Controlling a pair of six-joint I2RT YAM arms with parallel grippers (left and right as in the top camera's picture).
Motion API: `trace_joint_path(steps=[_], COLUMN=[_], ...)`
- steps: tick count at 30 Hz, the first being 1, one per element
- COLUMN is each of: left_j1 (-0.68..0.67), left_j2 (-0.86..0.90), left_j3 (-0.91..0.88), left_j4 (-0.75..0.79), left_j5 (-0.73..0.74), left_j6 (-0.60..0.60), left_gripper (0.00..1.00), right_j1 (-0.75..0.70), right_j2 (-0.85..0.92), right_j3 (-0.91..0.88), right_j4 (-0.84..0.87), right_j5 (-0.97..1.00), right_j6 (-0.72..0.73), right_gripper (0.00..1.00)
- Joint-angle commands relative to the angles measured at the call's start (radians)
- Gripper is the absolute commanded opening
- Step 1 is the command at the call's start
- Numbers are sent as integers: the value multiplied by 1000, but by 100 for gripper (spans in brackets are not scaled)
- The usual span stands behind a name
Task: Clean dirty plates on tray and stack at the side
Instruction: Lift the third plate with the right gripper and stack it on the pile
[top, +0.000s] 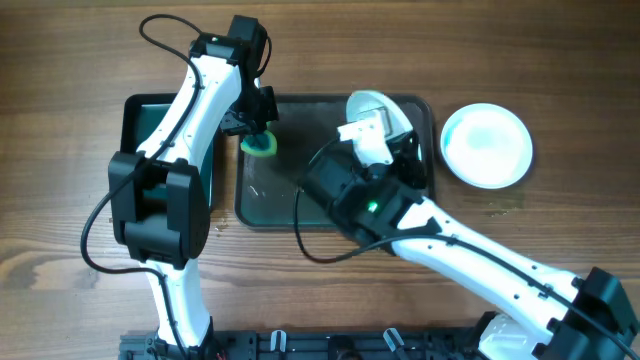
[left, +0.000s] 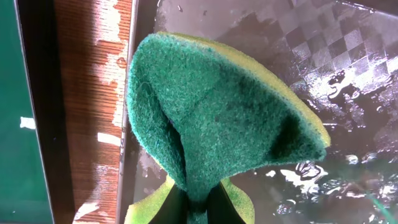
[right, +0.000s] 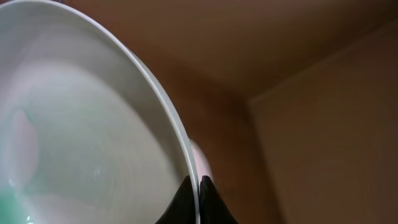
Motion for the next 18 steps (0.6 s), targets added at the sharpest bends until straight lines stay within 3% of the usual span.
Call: trace_joint_path(steps=[1, 5, 9, 11, 15, 18], left_j1=[-2, -2, -2, -2, -2, -2], left_j2=[-27, -27, -27, -27, -27, -27], left_j3=[17, 17, 17, 17, 17, 17], left_j4=[3, 3, 3, 3, 3, 3], left_j5=[20, 20, 20, 20, 20, 20], left_j6=[15, 15, 15, 15, 15, 15], left_gripper=[4, 4, 4, 4, 4, 4], right_j1=[24, 24, -2, -50, -224, -466], right_j2=[-23, -23, -23, -23, -28, -53], right_j3=[0, 0, -1, -1, 0, 0], right_j4=[56, 95, 91, 88, 114, 122], right_j5=[212, 116, -369, -584, -999, -1282], right_j6=[-122, -126, -105, -5, 63, 56], right_gripper=[4, 4, 4, 4, 4, 4])
